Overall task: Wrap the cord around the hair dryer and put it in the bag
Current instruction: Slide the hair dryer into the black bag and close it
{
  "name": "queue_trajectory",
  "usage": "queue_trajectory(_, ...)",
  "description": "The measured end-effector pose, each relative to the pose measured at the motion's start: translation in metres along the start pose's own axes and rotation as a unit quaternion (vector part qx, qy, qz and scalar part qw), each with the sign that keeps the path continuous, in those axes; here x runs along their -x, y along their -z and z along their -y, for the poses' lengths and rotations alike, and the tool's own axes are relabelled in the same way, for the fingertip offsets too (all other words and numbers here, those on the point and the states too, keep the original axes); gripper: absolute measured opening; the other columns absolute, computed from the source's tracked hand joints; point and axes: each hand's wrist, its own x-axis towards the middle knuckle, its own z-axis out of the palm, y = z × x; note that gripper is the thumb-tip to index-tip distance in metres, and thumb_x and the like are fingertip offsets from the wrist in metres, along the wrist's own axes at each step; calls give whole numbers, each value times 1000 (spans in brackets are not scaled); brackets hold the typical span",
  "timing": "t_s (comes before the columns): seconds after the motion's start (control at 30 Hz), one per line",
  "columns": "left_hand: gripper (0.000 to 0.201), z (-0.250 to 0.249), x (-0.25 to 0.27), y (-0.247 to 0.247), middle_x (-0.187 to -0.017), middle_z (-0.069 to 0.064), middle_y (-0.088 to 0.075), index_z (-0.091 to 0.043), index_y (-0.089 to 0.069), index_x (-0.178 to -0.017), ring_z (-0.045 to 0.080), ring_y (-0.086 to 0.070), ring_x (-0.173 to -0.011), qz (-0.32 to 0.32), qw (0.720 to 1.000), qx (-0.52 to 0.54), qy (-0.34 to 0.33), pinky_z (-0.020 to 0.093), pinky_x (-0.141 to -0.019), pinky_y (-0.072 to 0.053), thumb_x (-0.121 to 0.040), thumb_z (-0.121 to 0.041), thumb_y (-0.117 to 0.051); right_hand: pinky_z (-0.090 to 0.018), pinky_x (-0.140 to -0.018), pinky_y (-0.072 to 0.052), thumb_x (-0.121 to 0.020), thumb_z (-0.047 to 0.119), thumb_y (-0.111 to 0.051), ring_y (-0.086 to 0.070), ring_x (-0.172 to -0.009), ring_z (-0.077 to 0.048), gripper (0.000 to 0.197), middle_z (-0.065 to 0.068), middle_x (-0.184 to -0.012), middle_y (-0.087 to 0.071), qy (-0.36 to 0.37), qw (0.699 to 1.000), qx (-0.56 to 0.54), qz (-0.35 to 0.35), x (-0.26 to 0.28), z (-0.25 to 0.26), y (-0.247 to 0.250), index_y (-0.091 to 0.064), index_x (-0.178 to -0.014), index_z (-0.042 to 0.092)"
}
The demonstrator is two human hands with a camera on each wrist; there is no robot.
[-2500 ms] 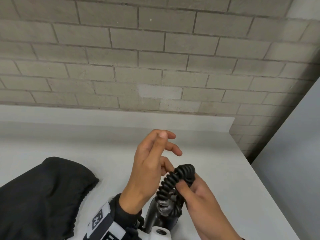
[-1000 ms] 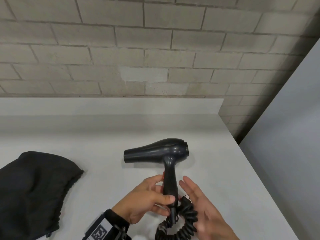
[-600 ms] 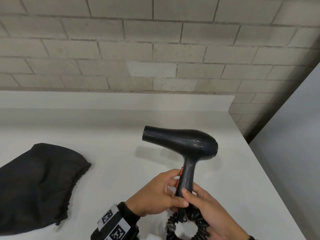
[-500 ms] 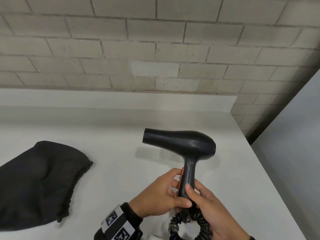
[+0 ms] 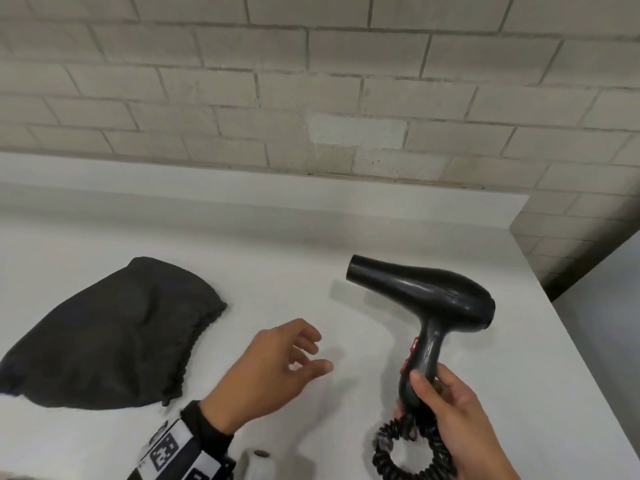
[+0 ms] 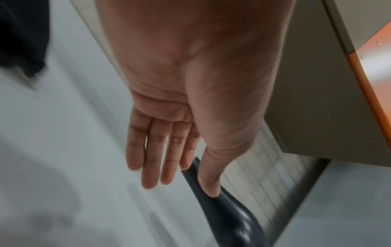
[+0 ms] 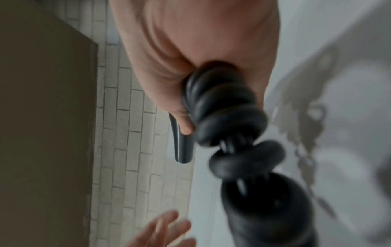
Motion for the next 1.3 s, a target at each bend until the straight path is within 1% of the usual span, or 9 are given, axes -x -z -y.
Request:
queue_trajectory(0.17, 33, 79, 4, 45, -103, 2, -60, -20, -62, -101, 23, -59, -89, -193, 956, -209, 74, 38, -79, -52, -78, -32, -81, -40, -66, -58, -88, 11, -67, -70, -68, -37, 13, -21, -80, -70, -1, 999, 48, -18, 0, -11, 15, -73, -99, 11)
queue_trajectory(0.3, 43, 110, 6, 68, -144, 15, -34, -36, -57, -126, 38, -47, -118, -99, 923, -314, 198, 48, -98, -48, -85, -38, -72, -32, -56, -57, -88, 9, -67, -67, -64, -40, 9, -20, -76, -67, 8, 998, 55, -16, 7, -8, 13, -72, -95, 10)
queue_trajectory(0.4, 48, 118, 3, 69, -152, 10, -28, -41, -51, -135, 33, -49, -121, -42, 926, -314, 207, 43, -100, -49, -92, -26, -65, -37, -61, -58, -86, 12, -70, -69, -66, -41, 10, -22, -80, -67, 20, 997, 71, -14, 8, -7, 10, -74, -92, 19)
queue_trajectory(0.5, 55, 119, -5, 70, -140, 5, -44, -30, -55, -133, 23, -57, -104, -48, 942, -277, 184, 34, -96, -51, -86, -2, -61, -40, -63, -59, -85, 11, -71, -69, -69, -42, 16, -22, -83, -65, 22, 997, 71, -5, 8, -7, 7, -73, -98, 20)
queue_trajectory(0.67, 55, 92, -20, 64, -136, 3, -55, -17, -58, -134, 24, -55, -121, -56, 972, -201, 109, 32, -109, -39, -84, 5, -62, -38, -60, -59, -84, 9, -72, -69, -64, -36, 22, -22, -86, -63, 24, 997, 66, 10, 11, -3, -3, -71, -104, 17)
queue_trajectory(0.87, 55, 42, -43, 46, -92, -8, -62, -28, -56, -135, 2, -58, -61, -45, 993, -105, 30, 6, -66, -42, -86, -10, -70, -32, -58, -58, -85, 9, -72, -67, -69, -34, 21, -21, -89, -62, 48, 996, 76, 27, 14, 6, -16, -73, -102, 21)
queue_trajectory(0.97, 56, 15, -53, 34, -66, -6, -61, -26, -54, -137, 8, -60, -55, -43, 998, -50, 3, 6, -60, -44, -86, -9, -70, -32, -59, -58, -85, 12, -73, -68, -68, -32, 22, -20, -90, -62, 59, 994, 87, 30, 15, 9, -22, -73, -100, 28)
queue_trajectory(1.2, 62, -19, -70, 21, -61, -6, -57, -21, -47, -144, -3, -54, -50, -92, 995, 28, 0, 4, -58, -42, -87, -6, -67, -40, -67, -61, -87, 22, -72, -71, -63, -29, 19, -12, -90, -64, 68, 990, 120, -11, 18, 17, -22, -69, -98, 36)
queue_trajectory(1.3, 62, -25, -77, 21, -81, 2, -65, -21, -48, -144, -1, -55, -53, -93, 995, 22, 1, 5, -60, -41, -86, -6, -64, -34, -65, -60, -87, 24, -72, -71, -65, -24, 22, -5, -88, -64, 76, 986, 146, -7, 23, 18, -19, -68, -103, 38)
